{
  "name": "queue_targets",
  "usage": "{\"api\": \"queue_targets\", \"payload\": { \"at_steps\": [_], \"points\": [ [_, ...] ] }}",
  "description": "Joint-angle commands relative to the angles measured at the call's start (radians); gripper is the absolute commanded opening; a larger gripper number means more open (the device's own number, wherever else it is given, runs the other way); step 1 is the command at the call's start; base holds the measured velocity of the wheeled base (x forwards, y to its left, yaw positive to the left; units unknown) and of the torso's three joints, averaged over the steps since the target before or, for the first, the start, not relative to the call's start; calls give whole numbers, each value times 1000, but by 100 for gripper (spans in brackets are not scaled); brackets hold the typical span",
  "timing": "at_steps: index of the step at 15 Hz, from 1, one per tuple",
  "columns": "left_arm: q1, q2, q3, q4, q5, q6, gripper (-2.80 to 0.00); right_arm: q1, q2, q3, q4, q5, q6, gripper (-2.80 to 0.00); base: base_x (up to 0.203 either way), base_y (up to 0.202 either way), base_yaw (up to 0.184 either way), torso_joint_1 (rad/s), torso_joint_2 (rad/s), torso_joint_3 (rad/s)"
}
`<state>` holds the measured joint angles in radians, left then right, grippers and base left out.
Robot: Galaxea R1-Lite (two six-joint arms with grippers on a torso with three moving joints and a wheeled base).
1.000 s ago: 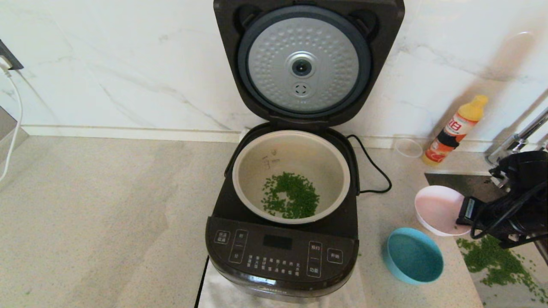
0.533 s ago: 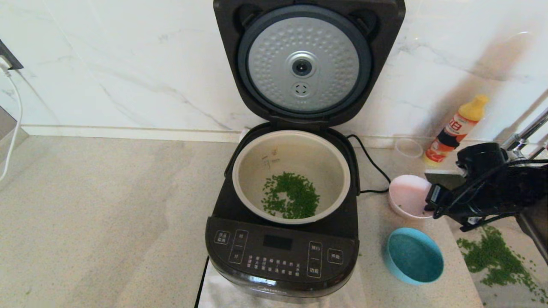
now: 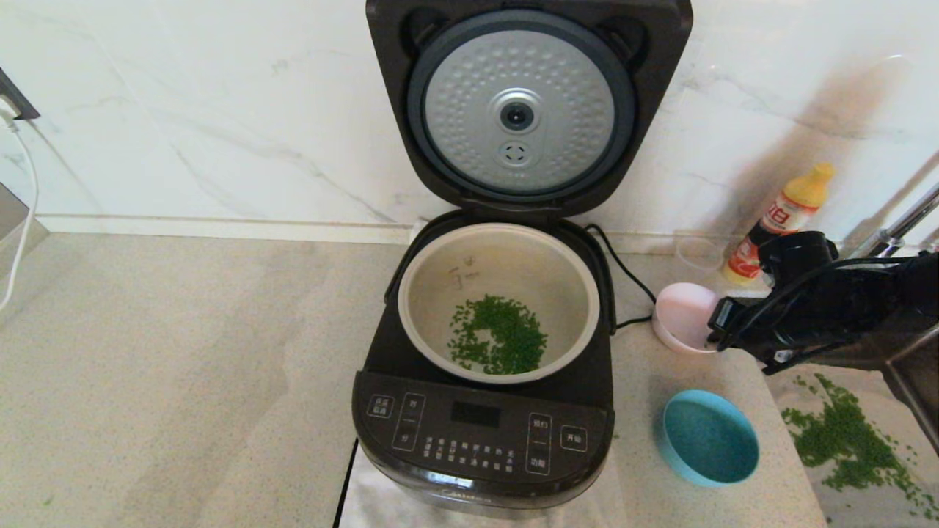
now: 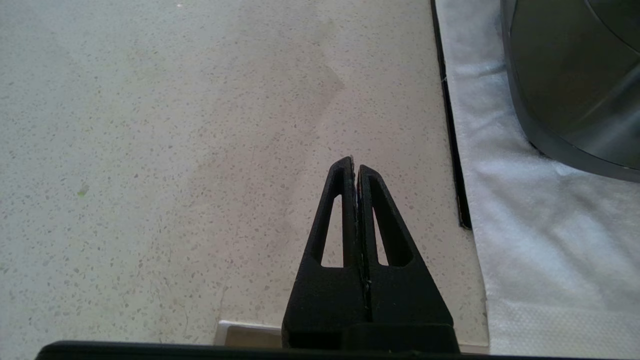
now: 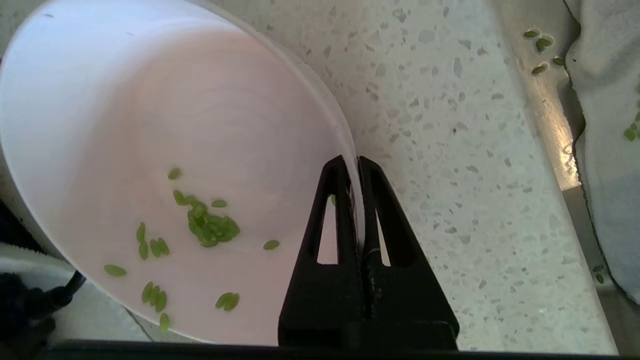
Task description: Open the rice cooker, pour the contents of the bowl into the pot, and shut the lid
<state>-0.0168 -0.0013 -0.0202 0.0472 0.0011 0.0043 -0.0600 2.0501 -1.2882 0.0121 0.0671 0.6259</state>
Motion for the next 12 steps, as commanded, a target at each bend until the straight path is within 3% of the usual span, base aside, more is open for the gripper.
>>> {"api": "queue_targets", "payload": {
  "at_steps": [1,2,3,12],
  "points": [
    [0,1,0,0,0,0,-280,0,21,-26,8,-4,3,-280,0,0,0,0,0,0],
    [0,1,0,0,0,0,-280,0,27,-31,14,-15,3,-280,0,0,0,0,0,0],
    [0,1,0,0,0,0,-280,0,30,-34,14,-21,3,0,0,0,0,0,0,0],
    [0,1,-1,0,0,0,-280,-29,-31,-46,28,-31,3,0,0,0,0,0,0,0]
  ]
}}
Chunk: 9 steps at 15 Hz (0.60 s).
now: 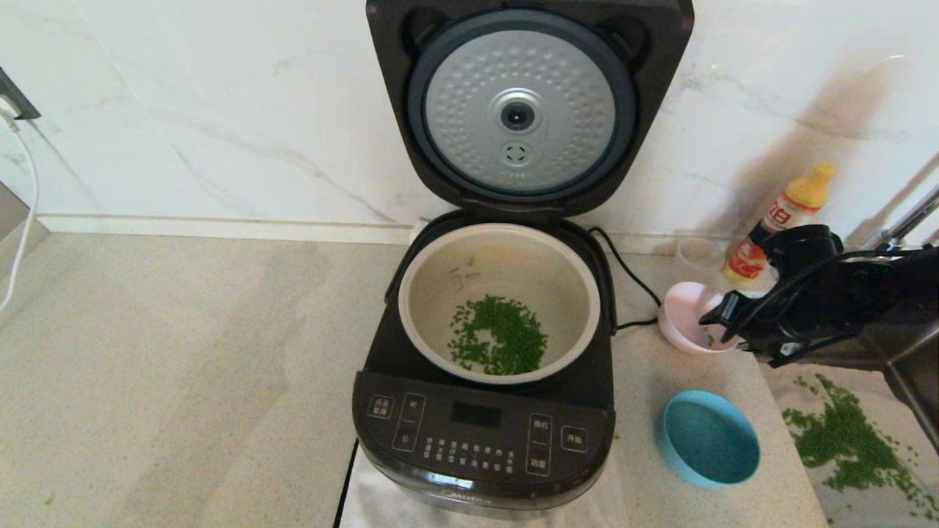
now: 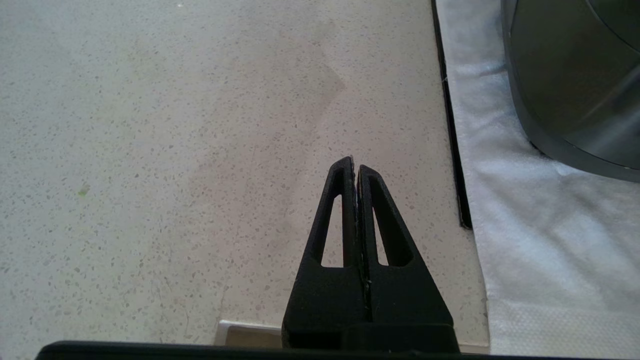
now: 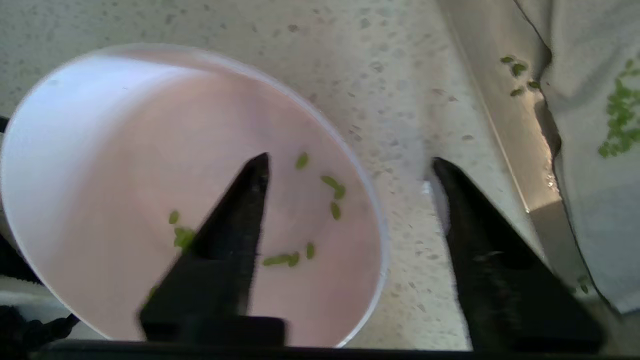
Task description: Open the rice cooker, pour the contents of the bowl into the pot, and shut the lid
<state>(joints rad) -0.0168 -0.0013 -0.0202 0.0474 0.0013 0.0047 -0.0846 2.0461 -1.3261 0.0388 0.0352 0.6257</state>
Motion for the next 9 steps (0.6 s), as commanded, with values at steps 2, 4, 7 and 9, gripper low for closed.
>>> {"api": "queue_targets", "payload": {
  "at_steps": [2,4,7,9],
  "points": [
    [0,1,0,0,0,0,-280,-19,-43,-13,7,0,3,0,0,0,0,0,0,0],
    [0,1,-1,0,0,0,-280,-24,-73,-17,9,0,1,0,0,0,0,0,0,0],
    [0,1,-1,0,0,0,-280,-29,-111,-18,6,0,-5,0,0,0,0,0,0,0],
    [0,1,-1,0,0,0,-280,-30,-137,-21,8,0,-5,0,0,0,0,0,0,0]
  ]
}}
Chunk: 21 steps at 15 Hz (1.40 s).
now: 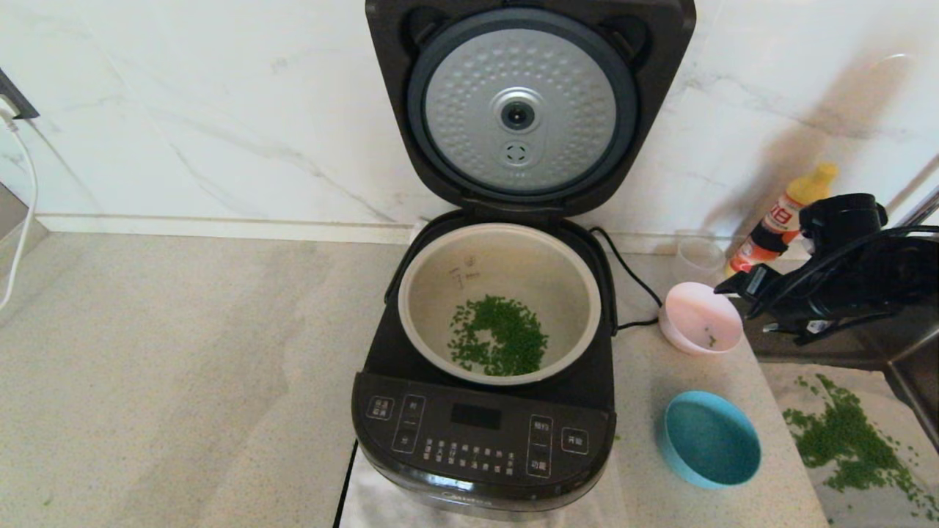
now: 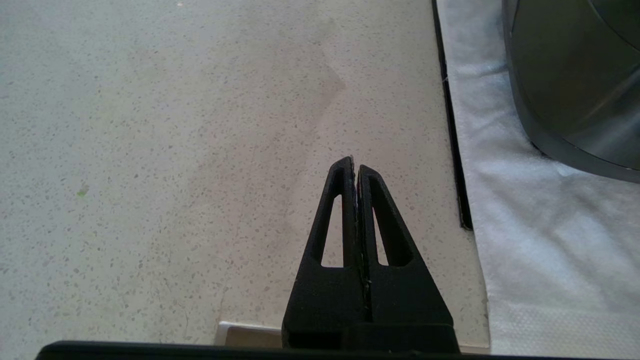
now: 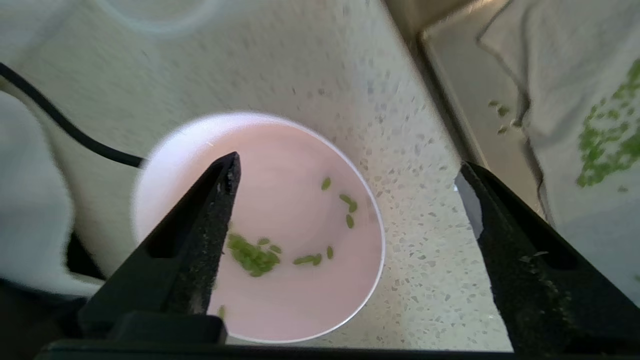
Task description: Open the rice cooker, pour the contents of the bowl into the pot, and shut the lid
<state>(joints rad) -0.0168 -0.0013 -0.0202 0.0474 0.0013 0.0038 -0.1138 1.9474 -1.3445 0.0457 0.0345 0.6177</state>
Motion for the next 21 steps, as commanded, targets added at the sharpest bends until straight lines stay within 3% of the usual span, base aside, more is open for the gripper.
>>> {"api": "queue_targets", "payload": {
  "at_steps": [1,5,10,16,21],
  "points": [
    [0,1,0,0,0,1,-280,-1,-55,-1,2,1,4,0,0,0,0,0,0,0],
    [0,1,-1,0,0,1,-280,-8,-199,106,13,-12,-46,0,0,0,0,0,0,0],
    [0,1,-1,0,0,1,-280,34,-406,446,-14,-73,-203,0,0,0,0,0,0,0],
    [0,1,-1,0,0,1,-280,236,-536,768,-125,-88,-219,0,0,0,0,0,0,0],
    [0,1,0,0,0,1,-280,257,-480,891,-239,-112,-222,0,0,0,0,0,0,0]
  ]
}}
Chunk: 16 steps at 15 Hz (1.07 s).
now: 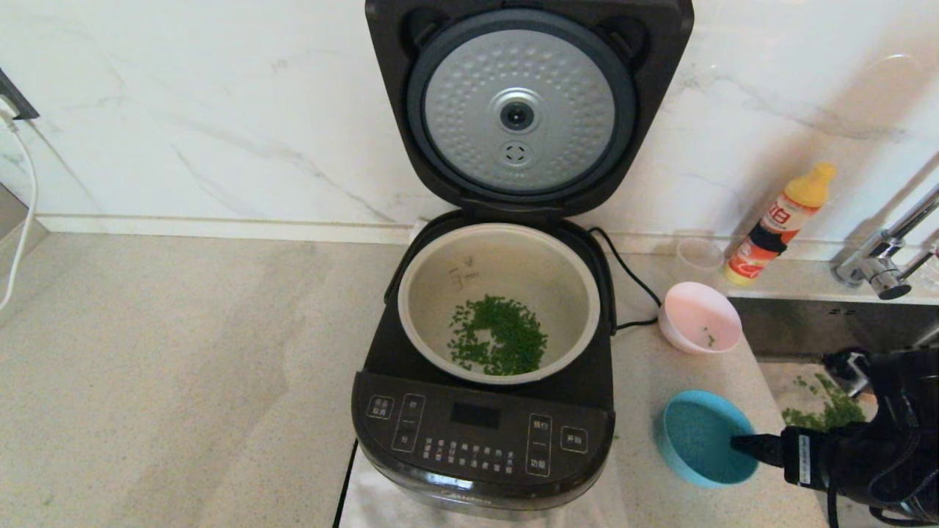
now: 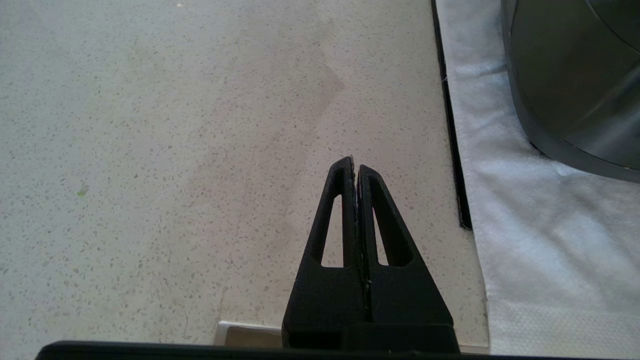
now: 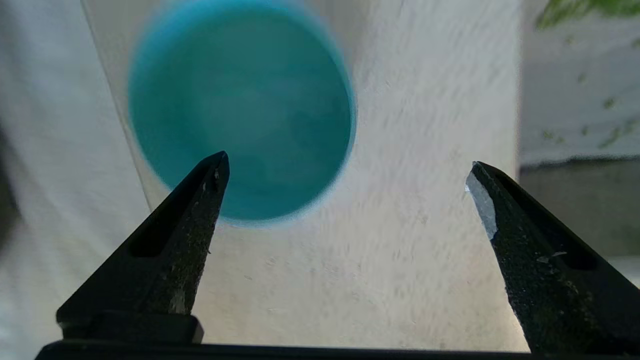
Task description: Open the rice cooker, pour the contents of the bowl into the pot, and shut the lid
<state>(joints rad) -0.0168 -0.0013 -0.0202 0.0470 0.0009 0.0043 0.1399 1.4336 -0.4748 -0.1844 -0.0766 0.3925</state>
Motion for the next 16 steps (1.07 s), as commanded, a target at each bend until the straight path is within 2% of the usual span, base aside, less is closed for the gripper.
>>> {"api": "queue_targets", "payload": {
  "at_steps": [1,5,10,12,16],
  "points": [
    [0,1,-1,1,1,0,-280,1,61,24,-25,-1,5,0,0,0,0,0,0,0],
    [0,1,0,1,1,0,-280,-11,157,38,-130,-13,5,0,0,0,0,0,0,0],
    [0,1,-1,1,1,0,-280,-15,199,0,-136,-21,-15,0,0,0,0,0,0,0],
    [0,1,0,1,1,0,-280,-15,220,-13,-136,-45,-18,0,0,0,0,0,0,0],
    [0,1,0,1,1,0,-280,37,211,-33,-136,-121,-58,0,0,0,0,0,0,0]
  ]
}}
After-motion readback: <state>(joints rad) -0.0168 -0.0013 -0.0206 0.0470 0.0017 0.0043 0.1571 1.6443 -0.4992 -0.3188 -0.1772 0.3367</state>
